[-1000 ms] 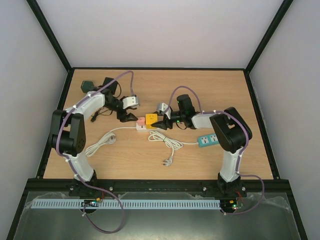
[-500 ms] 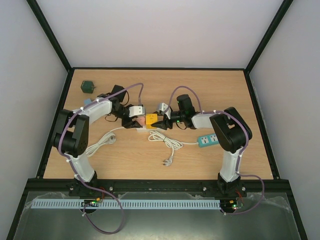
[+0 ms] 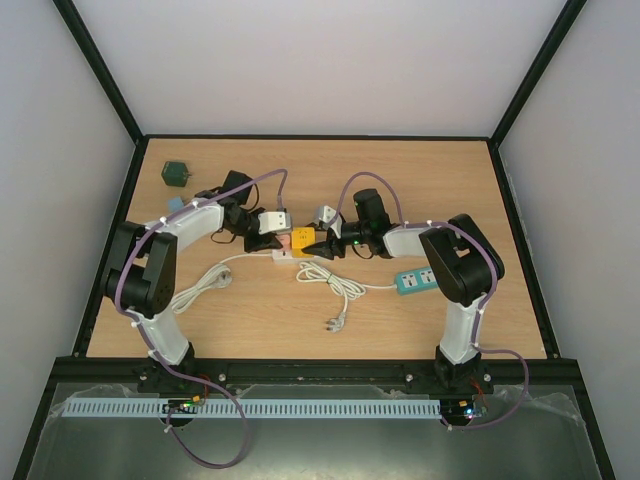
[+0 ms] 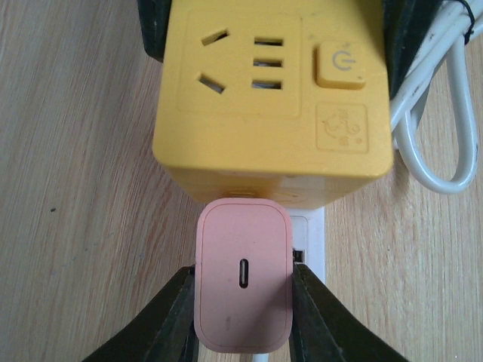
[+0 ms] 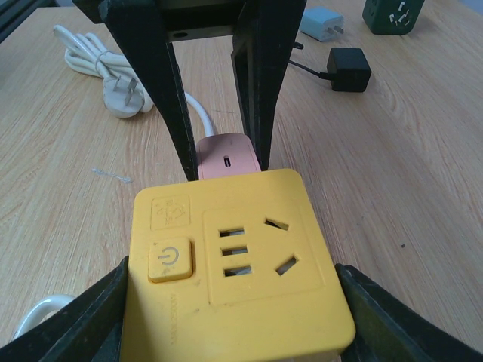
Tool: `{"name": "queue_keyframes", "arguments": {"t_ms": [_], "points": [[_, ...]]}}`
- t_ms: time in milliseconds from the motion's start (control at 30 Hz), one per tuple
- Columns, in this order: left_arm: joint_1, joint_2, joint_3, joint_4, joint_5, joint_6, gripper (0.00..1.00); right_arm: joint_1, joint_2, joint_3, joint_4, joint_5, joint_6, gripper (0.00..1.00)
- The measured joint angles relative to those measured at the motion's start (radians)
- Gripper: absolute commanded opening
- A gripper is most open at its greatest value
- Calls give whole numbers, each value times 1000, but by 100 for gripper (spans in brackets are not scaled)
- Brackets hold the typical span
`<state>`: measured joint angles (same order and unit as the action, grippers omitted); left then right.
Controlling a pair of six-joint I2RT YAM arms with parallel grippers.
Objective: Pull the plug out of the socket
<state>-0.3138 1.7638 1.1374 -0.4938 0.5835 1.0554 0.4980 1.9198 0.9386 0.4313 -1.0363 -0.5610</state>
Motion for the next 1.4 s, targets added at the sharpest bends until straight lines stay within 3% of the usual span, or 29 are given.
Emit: {"name": "queue_keyframes", "arguments": {"t_ms": [300,900,1400], "points": [[17,-2,11,-15,47,-12,17,2,0,0,0,0,-1,22],[69,-95,29,-64,97,-3,16,2,0,0,0,2,-1,22],[392,-186,48,-41,40,-90,17,2,0,0,0,2,-1,22]]}}
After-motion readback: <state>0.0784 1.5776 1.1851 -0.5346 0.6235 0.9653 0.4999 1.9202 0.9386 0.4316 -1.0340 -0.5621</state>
